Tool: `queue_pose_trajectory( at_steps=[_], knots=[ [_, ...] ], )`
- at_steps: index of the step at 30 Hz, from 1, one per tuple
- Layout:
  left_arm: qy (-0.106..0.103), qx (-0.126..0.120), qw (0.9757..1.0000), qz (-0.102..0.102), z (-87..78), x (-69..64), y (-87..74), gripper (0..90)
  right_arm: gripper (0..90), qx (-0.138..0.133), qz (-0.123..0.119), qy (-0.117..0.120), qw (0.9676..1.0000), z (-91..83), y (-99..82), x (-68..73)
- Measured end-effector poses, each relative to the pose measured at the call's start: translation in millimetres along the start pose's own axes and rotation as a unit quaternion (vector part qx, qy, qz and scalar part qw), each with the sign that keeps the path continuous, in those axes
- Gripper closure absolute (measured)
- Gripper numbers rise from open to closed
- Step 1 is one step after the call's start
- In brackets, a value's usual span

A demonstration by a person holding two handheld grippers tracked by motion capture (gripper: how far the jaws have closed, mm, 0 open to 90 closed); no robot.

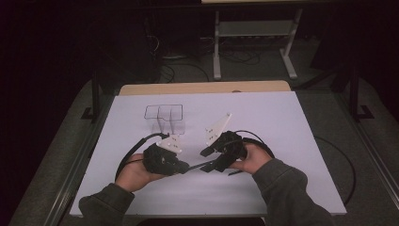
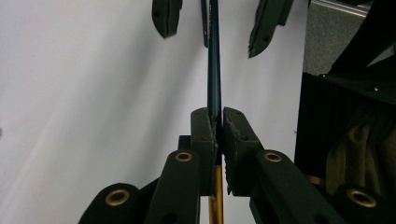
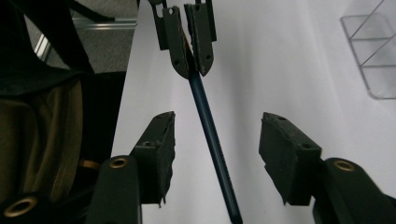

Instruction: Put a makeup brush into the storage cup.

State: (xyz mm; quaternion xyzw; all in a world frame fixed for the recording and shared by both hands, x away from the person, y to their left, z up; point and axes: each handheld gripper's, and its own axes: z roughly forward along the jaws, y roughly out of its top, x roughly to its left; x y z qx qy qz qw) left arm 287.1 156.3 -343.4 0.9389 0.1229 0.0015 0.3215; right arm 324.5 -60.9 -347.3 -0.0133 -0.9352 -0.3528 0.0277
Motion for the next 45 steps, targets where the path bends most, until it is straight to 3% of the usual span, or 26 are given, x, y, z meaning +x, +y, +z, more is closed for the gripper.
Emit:
queue_pose_trajectory(
  at_steps=[17,28,34,45],
  knots=[
    [-0.022,0.009,0.9992,0.032,3.0,-5.2,8.9,83.7,66.1,0.020,-0.024,0.043,0.9986,12.0,1.2,2.9],
    [-0.024,0.008,0.9990,0.037,3.7,-6.7,10.9,83.7,73.1,0.023,-0.028,0.063,0.9973,15.1,1.7,3.7],
    [-0.024,0.009,0.9989,0.040,3.9,-6.6,10.7,83.7,81.5,0.028,-0.028,0.076,0.9963,17.3,2.0,4.9],
    [-0.028,0.005,0.9989,0.036,6.7,-5.8,9.0,82.6,82.8,0.028,-0.019,0.077,0.9965,18.7,-1.9,5.6]
  ],
)
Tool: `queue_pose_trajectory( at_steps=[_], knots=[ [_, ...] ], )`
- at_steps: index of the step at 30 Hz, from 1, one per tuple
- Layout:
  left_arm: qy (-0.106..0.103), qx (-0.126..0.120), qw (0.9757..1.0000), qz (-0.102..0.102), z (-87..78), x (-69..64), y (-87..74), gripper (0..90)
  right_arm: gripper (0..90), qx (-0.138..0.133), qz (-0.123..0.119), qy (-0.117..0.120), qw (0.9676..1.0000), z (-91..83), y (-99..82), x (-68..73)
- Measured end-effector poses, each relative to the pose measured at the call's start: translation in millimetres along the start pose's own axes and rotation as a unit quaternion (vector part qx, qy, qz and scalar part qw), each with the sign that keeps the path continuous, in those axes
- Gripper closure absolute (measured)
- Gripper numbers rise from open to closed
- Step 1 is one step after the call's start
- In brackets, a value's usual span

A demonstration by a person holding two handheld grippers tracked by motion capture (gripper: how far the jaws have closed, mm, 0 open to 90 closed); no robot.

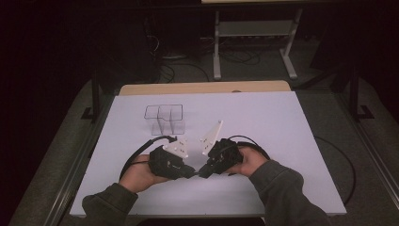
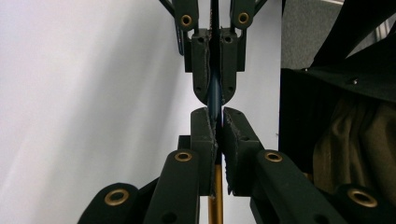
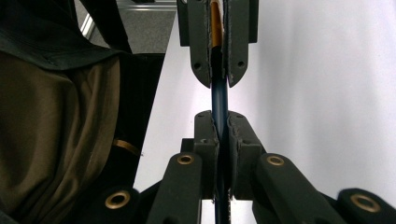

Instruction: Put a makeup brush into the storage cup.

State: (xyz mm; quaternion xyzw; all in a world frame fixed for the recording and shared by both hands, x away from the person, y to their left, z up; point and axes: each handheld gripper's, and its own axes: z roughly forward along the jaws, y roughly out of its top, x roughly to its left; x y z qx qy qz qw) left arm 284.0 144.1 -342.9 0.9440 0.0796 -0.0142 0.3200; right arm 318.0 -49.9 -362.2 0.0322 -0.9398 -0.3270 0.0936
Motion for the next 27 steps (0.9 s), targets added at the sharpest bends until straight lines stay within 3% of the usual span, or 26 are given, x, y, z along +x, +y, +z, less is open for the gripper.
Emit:
queue_pose_trajectory(
  at_steps=[6,14,27],
  knots=[
    [0.000,-0.009,0.9999,-0.014,-2.5,0.7,-2.1,79.8,82.9,-0.007,-0.003,-0.005,1.0000,-2.3,-5.3,1.4],
    [0.006,-0.010,0.9996,-0.027,-6.4,0.9,-6.5,68.4,82.9,-0.014,0.002,-0.015,0.9998,-9.1,-12.6,2.7],
    [0.003,-0.009,0.9995,-0.031,-9.5,2.0,-12.3,73.2,82.9,-0.029,0.001,-0.027,0.9992,-20.0,-18.3,5.7]
  ],
)
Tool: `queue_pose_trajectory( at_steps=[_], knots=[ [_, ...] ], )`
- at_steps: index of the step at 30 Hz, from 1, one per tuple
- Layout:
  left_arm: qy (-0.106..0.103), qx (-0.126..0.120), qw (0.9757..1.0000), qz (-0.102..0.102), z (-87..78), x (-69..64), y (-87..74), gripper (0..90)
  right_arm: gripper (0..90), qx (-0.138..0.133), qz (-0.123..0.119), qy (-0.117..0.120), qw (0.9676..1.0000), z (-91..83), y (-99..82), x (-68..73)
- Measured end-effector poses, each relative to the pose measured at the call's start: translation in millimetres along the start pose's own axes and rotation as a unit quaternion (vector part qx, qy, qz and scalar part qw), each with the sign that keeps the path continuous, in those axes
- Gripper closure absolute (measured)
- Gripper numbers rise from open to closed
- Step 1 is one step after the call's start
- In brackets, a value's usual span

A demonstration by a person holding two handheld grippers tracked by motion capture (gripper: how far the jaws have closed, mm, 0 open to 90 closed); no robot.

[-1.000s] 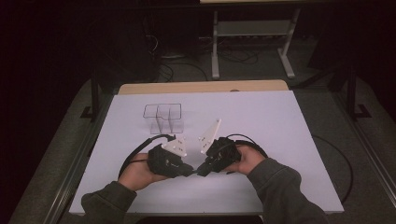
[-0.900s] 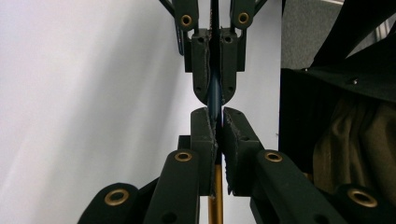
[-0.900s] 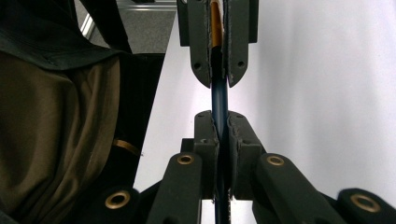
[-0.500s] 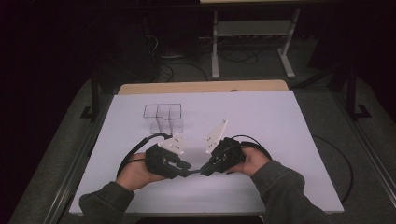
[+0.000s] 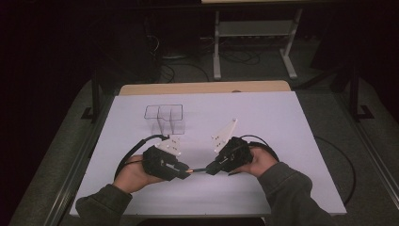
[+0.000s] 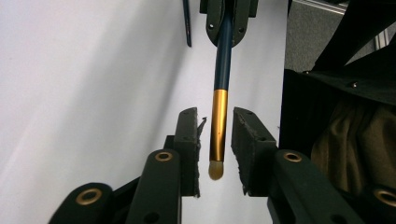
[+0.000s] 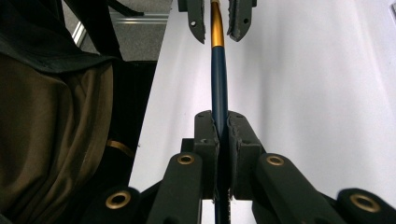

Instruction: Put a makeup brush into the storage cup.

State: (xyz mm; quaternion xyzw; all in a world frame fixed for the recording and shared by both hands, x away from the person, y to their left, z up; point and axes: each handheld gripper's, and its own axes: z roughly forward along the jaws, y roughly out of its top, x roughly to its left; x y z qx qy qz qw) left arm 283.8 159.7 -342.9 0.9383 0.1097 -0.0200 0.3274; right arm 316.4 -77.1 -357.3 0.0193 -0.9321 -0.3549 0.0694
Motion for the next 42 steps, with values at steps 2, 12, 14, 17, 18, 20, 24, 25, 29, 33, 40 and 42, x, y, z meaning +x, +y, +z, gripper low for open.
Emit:
queue_pose_trajectory(
  at_steps=[2,12,14,17,18,20,24,25,29,33,40,42],
  knots=[
    [-0.004,0.002,1.0000,0.004,-0.3,-0.3,1.1,74.7,82.9,-0.002,-0.002,-0.001,1.0000,0.0,0.0,0.1],
    [-0.014,0.003,0.9998,0.013,-0.3,-1.2,3.4,82.9,83.0,-0.005,-0.010,0.004,0.9999,0.0,0.9,1.9],
    [-0.016,0.005,0.9997,0.017,-0.7,-1.9,3.4,83.6,82.9,-0.004,-0.010,0.005,0.9999,0.6,1.1,2.3],
    [-0.014,0.011,0.9996,0.020,-0.8,-3.2,4.1,84.2,82.7,-0.003,-0.015,0.002,0.9999,1.5,1.7,2.5],
    [-0.013,0.014,0.9996,0.021,-0.9,-3.5,4.3,84.3,82.5,-0.001,-0.014,0.003,0.9999,1.9,2.1,2.8],
    [-0.012,0.016,0.9996,0.022,-1.2,-3.6,4.7,84.4,81.7,0.000,-0.012,0.001,0.9999,3.2,2.5,2.8],
    [-0.014,0.021,0.9994,0.022,-0.3,-3.5,5.3,84.5,74.0,0.008,-0.003,-0.007,0.9999,5.0,6.3,3.1],
    [-0.013,0.020,0.9995,0.021,0.4,-3.9,5.7,84.6,73.8,0.009,-0.007,-0.009,0.9999,5.6,7.8,3.1],
    [-0.010,0.036,0.9989,0.028,2.7,-3.6,8.1,84.6,73.0,0.017,-0.009,-0.014,0.9997,8.7,14.0,3.6],
    [-0.007,0.047,0.9983,0.035,6.8,-4.4,10.5,84.6,73.1,0.020,-0.014,-0.014,0.9996,12.9,21.3,6.3],
    [-0.006,0.050,0.9981,0.035,10.2,-7.0,14.1,84.6,77.3,0.034,-0.018,-0.011,0.9992,21.3,30.7,10.7],
    [-0.009,0.053,0.9978,0.038,10.8,-7.1,14.2,84.6,80.8,0.038,-0.017,-0.011,0.9991,22.6,30.5,10.3]
  ],
)
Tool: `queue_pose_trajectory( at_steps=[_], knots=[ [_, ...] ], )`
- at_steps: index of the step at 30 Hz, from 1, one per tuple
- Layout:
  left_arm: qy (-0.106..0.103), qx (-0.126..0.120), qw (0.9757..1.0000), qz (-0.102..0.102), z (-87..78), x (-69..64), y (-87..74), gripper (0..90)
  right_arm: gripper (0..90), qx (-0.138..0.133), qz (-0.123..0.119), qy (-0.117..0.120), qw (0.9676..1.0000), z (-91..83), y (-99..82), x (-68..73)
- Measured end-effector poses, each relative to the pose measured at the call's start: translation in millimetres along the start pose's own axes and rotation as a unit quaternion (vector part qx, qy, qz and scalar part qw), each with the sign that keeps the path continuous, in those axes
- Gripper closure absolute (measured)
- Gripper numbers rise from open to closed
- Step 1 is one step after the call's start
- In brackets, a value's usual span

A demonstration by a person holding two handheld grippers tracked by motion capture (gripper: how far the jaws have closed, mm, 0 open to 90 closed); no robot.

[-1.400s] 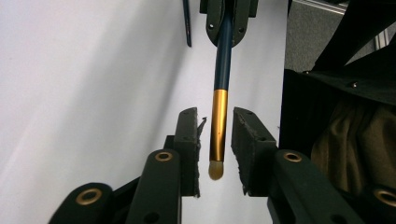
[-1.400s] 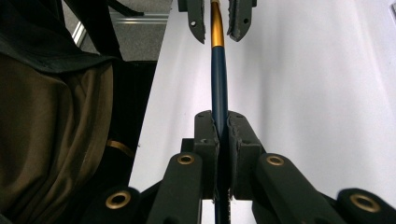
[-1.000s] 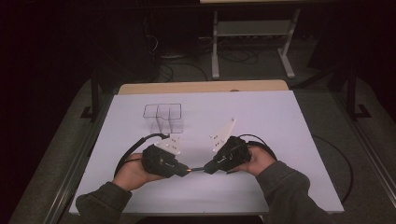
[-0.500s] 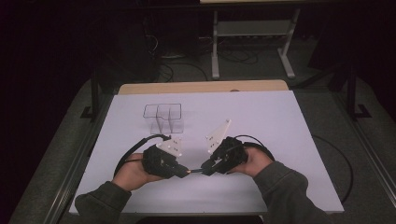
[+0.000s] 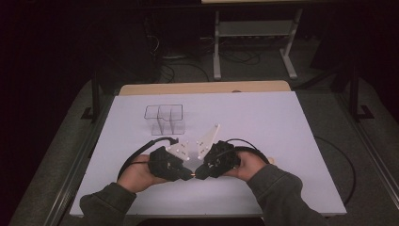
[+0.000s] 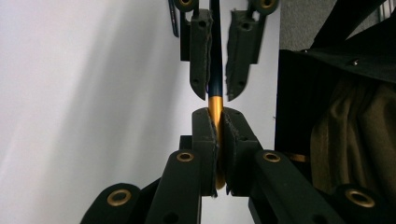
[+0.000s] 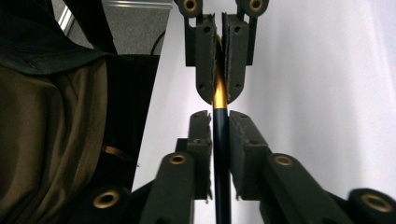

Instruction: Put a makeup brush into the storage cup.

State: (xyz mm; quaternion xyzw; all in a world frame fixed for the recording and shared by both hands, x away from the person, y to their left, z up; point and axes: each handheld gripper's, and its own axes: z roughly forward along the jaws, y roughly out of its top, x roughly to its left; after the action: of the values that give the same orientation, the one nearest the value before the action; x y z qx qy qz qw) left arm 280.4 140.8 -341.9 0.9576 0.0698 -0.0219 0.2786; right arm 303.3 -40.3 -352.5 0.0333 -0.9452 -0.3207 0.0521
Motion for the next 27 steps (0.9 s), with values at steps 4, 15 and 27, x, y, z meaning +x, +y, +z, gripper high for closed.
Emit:
queue_pose_trajectory(
  at_steps=[4,15,27],
  knots=[
    [-0.005,0.003,1.0000,-0.004,1.1,0.0,0.2,84.5,81.4,0.003,0.002,0.004,1.0000,1.2,-0.7,-0.6],
    [0.000,-0.015,0.9998,-0.013,-3.8,3.0,-3.9,82.1,82.2,-0.017,0.005,0.005,0.9998,1.1,-7.8,-3.7],
    [-0.002,-0.005,1.0000,-0.002,-6.0,2.3,-2.6,84.4,81.6,-0.017,-0.003,0.001,0.9998,2.7,-8.3,-2.6]
  ],
)
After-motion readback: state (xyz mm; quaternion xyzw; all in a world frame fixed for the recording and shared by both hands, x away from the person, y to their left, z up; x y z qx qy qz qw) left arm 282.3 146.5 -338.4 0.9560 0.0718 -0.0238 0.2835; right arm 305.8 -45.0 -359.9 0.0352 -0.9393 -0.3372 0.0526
